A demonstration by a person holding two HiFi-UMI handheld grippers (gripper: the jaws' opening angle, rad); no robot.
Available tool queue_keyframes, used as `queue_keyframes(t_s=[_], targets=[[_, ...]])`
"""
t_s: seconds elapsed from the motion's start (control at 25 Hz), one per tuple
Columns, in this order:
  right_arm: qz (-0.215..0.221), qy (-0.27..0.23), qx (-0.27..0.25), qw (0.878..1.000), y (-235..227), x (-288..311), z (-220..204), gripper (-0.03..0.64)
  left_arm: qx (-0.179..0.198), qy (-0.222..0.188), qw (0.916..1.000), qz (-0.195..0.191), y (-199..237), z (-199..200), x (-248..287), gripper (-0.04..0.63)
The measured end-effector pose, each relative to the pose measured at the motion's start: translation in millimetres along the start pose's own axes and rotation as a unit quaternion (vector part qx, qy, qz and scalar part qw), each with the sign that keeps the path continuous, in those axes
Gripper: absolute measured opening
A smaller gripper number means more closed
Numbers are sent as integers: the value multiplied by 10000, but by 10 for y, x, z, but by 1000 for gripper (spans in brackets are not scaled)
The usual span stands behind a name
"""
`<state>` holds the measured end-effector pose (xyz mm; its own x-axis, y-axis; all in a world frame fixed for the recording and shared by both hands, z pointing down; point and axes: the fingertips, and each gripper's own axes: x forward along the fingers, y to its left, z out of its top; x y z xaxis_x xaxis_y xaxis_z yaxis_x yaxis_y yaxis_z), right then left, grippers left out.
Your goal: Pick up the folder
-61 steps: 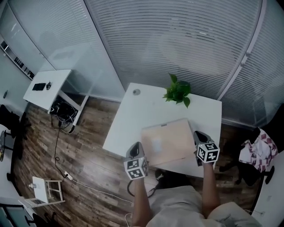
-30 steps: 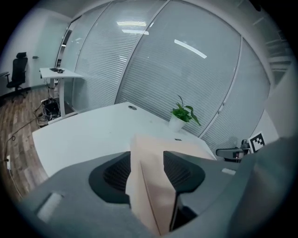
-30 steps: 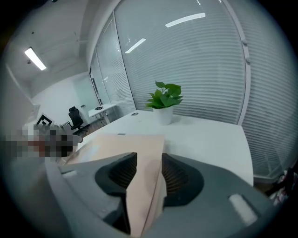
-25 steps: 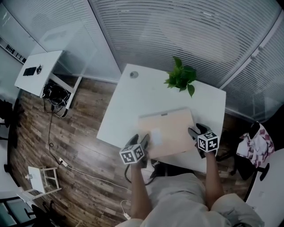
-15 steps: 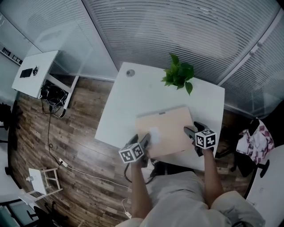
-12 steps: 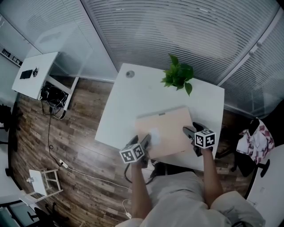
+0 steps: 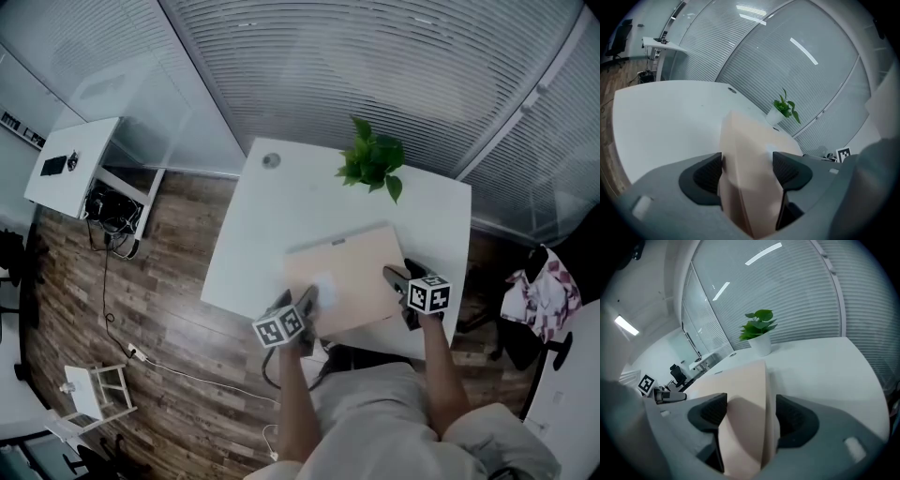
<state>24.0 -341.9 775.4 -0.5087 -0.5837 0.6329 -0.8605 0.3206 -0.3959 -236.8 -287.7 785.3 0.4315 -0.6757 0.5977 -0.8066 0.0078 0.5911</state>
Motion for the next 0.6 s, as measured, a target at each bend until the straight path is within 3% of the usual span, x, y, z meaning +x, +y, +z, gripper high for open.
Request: queue_keyframes(t_s=[0.24,0.6], targets=[[481,199,571,9970,15,45,-53,320,-34,-8,10000,16,18,30,18,324],[264,69,482,9985,72,11,-78,296,58,-79,9997,206,51,68,-3,322]])
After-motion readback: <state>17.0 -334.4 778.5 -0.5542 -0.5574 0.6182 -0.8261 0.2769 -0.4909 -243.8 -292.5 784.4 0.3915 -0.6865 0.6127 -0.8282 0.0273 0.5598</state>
